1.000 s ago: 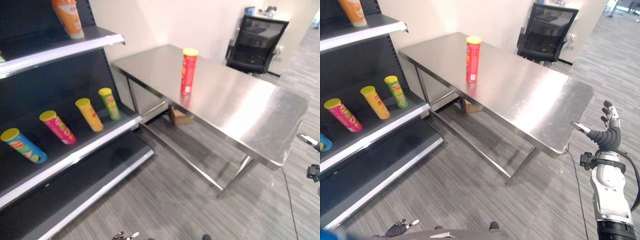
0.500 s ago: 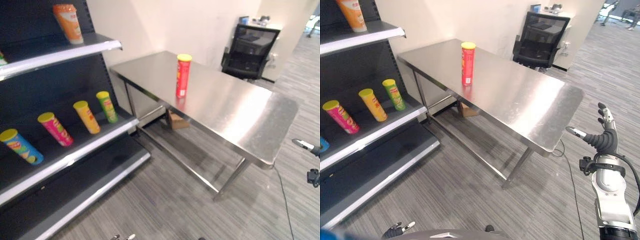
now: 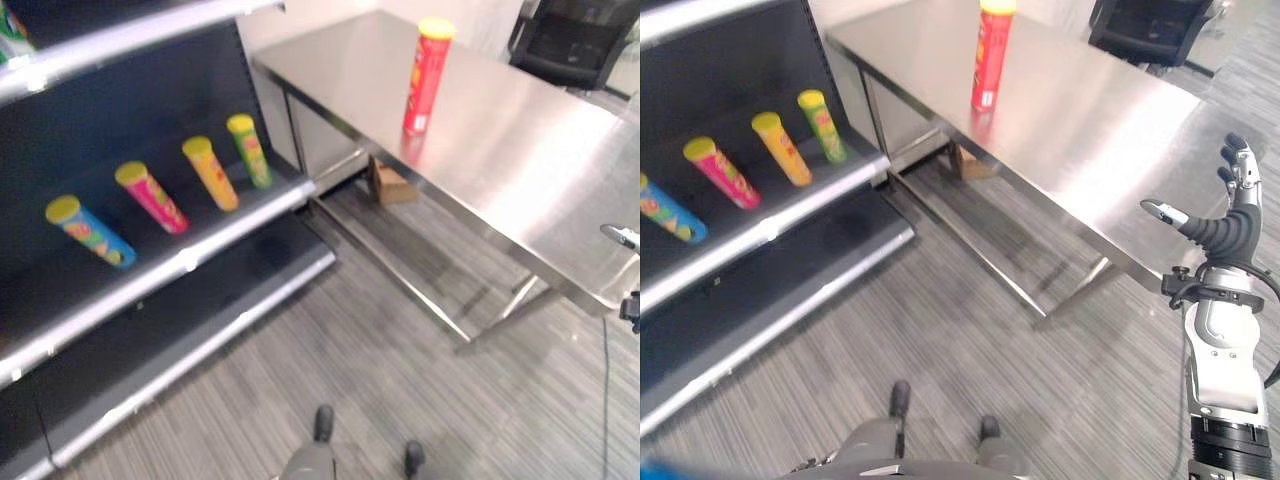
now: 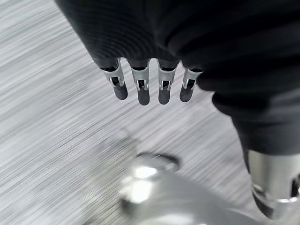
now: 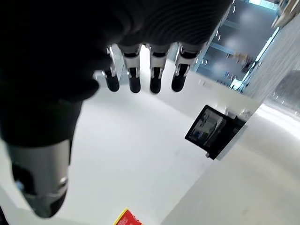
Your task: Put the goods on the table back onto the shelves and tidy them up.
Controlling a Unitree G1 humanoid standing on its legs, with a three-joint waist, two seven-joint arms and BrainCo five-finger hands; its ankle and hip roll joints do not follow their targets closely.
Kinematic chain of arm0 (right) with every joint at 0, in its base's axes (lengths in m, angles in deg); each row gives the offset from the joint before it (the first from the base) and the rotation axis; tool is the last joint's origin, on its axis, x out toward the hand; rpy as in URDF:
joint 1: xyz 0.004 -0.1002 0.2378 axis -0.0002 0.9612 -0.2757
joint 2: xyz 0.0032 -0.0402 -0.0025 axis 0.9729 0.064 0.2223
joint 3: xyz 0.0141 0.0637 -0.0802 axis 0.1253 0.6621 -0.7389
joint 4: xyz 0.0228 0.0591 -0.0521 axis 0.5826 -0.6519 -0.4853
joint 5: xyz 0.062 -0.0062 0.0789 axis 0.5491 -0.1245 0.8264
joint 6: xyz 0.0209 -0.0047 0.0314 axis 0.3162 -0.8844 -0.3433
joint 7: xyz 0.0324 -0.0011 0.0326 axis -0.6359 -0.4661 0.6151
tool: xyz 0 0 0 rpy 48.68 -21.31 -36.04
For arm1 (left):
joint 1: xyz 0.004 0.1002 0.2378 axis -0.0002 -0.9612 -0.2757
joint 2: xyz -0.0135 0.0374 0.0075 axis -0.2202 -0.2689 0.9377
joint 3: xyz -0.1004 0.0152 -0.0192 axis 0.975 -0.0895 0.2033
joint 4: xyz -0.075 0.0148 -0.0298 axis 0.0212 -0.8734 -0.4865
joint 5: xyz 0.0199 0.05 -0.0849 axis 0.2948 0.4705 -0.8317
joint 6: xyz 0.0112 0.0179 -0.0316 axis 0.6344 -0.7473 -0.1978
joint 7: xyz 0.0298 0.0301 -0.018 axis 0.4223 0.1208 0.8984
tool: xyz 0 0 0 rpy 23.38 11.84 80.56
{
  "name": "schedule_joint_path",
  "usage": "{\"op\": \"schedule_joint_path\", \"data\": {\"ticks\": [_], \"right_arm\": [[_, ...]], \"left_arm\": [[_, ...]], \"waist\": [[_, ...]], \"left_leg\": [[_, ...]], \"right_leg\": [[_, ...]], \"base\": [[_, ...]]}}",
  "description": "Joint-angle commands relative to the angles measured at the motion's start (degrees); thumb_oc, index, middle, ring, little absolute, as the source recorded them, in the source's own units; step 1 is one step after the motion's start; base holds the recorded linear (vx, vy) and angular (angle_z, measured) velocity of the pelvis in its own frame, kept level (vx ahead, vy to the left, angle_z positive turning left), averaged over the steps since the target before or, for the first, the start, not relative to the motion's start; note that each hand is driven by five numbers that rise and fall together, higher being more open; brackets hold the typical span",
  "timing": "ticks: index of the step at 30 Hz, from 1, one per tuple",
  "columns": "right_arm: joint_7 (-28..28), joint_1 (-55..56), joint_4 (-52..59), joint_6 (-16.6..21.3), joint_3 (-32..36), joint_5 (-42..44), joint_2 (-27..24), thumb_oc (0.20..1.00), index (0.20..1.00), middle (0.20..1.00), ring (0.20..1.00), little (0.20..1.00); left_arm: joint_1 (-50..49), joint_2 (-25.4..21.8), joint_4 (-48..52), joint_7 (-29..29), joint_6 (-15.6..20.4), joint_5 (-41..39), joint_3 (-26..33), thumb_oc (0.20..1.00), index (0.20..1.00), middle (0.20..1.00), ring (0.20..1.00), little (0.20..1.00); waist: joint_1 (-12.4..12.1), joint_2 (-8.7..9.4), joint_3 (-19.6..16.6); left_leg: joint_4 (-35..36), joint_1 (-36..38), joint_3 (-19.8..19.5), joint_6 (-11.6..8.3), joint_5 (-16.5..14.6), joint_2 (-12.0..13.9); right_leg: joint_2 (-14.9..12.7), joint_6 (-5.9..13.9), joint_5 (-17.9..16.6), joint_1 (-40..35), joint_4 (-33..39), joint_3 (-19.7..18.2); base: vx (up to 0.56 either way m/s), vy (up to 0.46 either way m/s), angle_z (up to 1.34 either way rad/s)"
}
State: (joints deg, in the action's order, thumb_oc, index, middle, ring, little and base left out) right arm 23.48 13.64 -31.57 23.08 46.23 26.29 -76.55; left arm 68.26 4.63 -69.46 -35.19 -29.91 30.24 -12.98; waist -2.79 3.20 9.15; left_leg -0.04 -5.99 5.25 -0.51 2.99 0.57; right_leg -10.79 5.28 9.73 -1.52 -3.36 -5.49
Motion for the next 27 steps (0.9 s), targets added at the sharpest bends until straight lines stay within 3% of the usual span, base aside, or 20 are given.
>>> {"op": "schedule_joint_path", "data": {"ticks": [1,2,3,4,6,8,9,10,11,14,16,17,18,20,25,27], "right_arm": [[-0.13,-1.41,3.87,1.66,1.50,-1.54,-4.47,1.000,1.000,1.000,1.000,1.000],[-0.36,-1.80,3.65,1.74,1.54,-1.77,-4.62,1.000,1.000,1.000,1.000,1.000],[-0.38,-1.86,3.61,1.75,1.51,-1.78,-4.65,1.000,1.000,1.000,1.000,1.000],[-0.60,-2.21,3.24,1.68,1.48,-2.00,-4.78,1.000,1.000,1.000,1.000,1.000],[-1.27,-2.61,2.70,1.70,1.36,-2.97,-4.74,1.000,1.000,1.000,1.000,1.000],[-1.36,-3.09,2.55,1.57,2.09,-3.06,-5.82,1.000,1.000,1.000,1.000,1.000],[-1.69,-3.49,1.83,1.50,2.57,-2.30,-6.57,1.000,1.000,1.000,1.000,1.000],[-1.69,-3.51,1.81,1.51,2.55,-2.29,-6.59,1.000,1.000,1.000,1.000,1.000],[-2.18,-3.53,1.38,1.68,3.17,-1.46,-7.21,1.000,1.000,1.000,1.000,1.000],[-2.71,-3.01,0.36,1.78,3.85,-0.85,-7.65,1.000,1.000,1.000,1.000,1.000],[-2.53,-2.06,0.57,1.62,3.83,-1.12,-8.35,1.000,1.000,1.000,1.000,1.000],[-2.53,-2.00,0.58,1.63,3.85,-1.12,-8.36,1.000,1.000,1.000,1.000,1.000],[-2.28,-0.86,1.02,1.71,4.85,-1.32,-8.90,1.000,1.000,1.000,1.000,1.000],[-1.99,0.42,1.30,1.76,6.35,-1.84,-10.29,1.000,1.000,1.000,1.000,1.000],[-2.15,2.49,1.68,1.86,9.68,-1.04,-12.16,1.000,1.000,1.000,1.000,1.000],[-2.05,4.01,2.22,2.18,11.98,0.13,-13.03,1.000,1.000,1.000,1.000,1.000]], "left_arm": [[0.94,-6.11,3.94,0.66,1.24,0.53,-1.02,1.000,1.000,1.000,1.000,1.000],[1.01,-6.42,4.30,0.74,1.22,0.45,-1.01,1.000,1.000,1.000,1.000,1.000],[1.02,-6.41,4.32,0.74,1.20,0.45,-0.98,1.000,1.000,1.000,1.000,1.000],[1.26,-6.79,4.42,0.85,1.21,0.26,-1.07,1.000,1.000,1.000,1.000,1.000],[1.59,-7.50,5.23,1.03,1.19,0.51,-1.08,1.000,1.000,1.000,1.000,1.000],[1.43,-7.62,7.04,0.76,1.51,0.32,-1.45,1.000,1.000,1.000,1.000,1.000],[1.50,-7.40,6.76,0.51,1.57,0.01,-1.64,1.000,1.000,1.000,1.000,1.000],[1.50,-7.39,6.76,0.51,1.57,0.01,-1.64,1.000,1.000,1.000,1.000,1.000],[1.57,-7.08,6.59,0.31,1.59,-0.20,-1.47,1.000,1.000,1.000,1.000,1.000],[2.21,-6.31,5.00,0.03,1.65,0.88,-1.10,1.000,1.000,1.000,1.000,1.000],[2.59,-6.05,5.11,-0.34,1.66,1.17,-1.33,1.000,1.000,1.000,1.000,1.000],[2.56,-6.04,5.12,-0.34,1.66,1.17,-1.36,1.000,1.000,1.000,1.000,1.000],[2.51,-5.94,6.12,-0.49,1.95,1.30,-1.70,1.000,1.000,1.000,1.000,1.000],[2.78,-5.37,6.46,-0.32,1.94,1.01,-1.99,1.000,1.000,1.000,1.000,1.000],[3.17,-4.79,7.92,-0.43,1.96,0.47,-3.86,1.000,1.000,1.000,1.000,1.000],[3.11,-4.60,8.63,-0.61,1.75,-0.42,-4.22,1.000,1.000,1.000,1.000,1.000]], "waist": [[-0.32,1.67,-4.00],[-0.15,1.38,-3.84],[-0.21,1.39,-3.81],[0.22,1.18,-3.20],[1.11,-0.54,-2.00],[1.82,-2.05,-1.37],[2.75,-2.43,-0.66],[2.82,-2.52,-0.57],[3.85,-1.97,0.07],[5.86,-1.63,0.56],[6.69,-1.06,0.57],[6.71,-1.14,0.65],[6.68,0.08,-0.01],[7.29,0.09,-1.27],[8.84,-0.89,-3.50],[9.35,-0.69,-4.06]], "left_leg": [[-0.33,-4.52,-3.20,-0.76,-1.68,-0.59],[-0.49,-3.54,-3.17,-0.06,-2.52,-1.06],[-0.53,-3.59,-3.08,-0.02,-2.54,-1.07],[-0.72,-2.09,-3.05,0.75,-3.65,-1.84],[0.04,0.92,-3.41,2.23,-5.06,-1.99],[1.05,4.11,-3.73,1.99,-7.00,-1.29],[1.69,6.18,-4.30,1.33,-7.80,-1.05],[1.72,6.29,-4.38,1.30,-7.81,-0.97],[2.01,8.48,-5.27,1.02,-8.95,-1.72],[2.54,12.89,-8.02,0.68,-11.24,-2.21],[2.78,14.99,-10.15,0.34,-12.30,-2.64],[2.85,15.17,-10.20,0.32,-12.32,-2.54],[2.42,15.64,-11.72,0.29,-13.01,-3.57],[1.83,16.71,-12.57,-0.44,-14.13,-2.28],[-2.61,15.98,-13.03,-2.12,-15.04,0.65],[-10.56,13.41,-12.26,-4.23,-12.27,1.19]], "right_leg": [[-1.55,5.24,-10.08,-5.64,-9.09,4.09],[-1.93,5.03,-12.34,-3.80,-12.96,4.12],[-1.95,5.06,-12.19,-3.50,-13.40,3.95],[-2.85,4.66,-15.58,-1.71,-17.70,4.01],[-3.42,3.32,-18.43,3.70,-25.39,5.01],[-3.88,2.37,-12.13,8.48,-20.18,9.38],[-1.38,2.68,-8.03,10.21,-11.57,11.32],[-1.31,2.66,-8.12,9.95,-11.35,11.45],[1.24,3.80,-8.52,12.27,-2.93,10.32],[6.19,5.84,-12.81,14.72,7.40,5.47],[8.09,6.30,-13.67,16.17,8.01,2.49],[8.17,6.28,-13.62,16.01,8.01,2.57],[7.51,5.26,-15.46,14.82,8.10,2.02],[7.81,4.61,-16.27,13.12,8.03,2.66],[8.56,3.07,-14.17,10.50,6.69,4.86],[8.92,1.25,-11.45,7.33,6.30,5.58]], "base": [[0.37,0.284,-0.42],[0.25,0.213,-0.38],[0.15,0.158,-0.17],[0.10,0.165,0.03],[0.30,0.271,0.01],[0.43,0.121,0.02],[0.27,-0.022,0.22],[0.37,-0.075,0.20],[0.32,-0.058,0.30],[0.39,-0.042,0.42],[0.28,-0.054,0.92],[0.23,-0.137,0.61],[0.15,-0.099,0.51],[0.32,-0.249,0.95],[0.23,-0.178,0.69],[0.19,-0.140,0.26]]}}
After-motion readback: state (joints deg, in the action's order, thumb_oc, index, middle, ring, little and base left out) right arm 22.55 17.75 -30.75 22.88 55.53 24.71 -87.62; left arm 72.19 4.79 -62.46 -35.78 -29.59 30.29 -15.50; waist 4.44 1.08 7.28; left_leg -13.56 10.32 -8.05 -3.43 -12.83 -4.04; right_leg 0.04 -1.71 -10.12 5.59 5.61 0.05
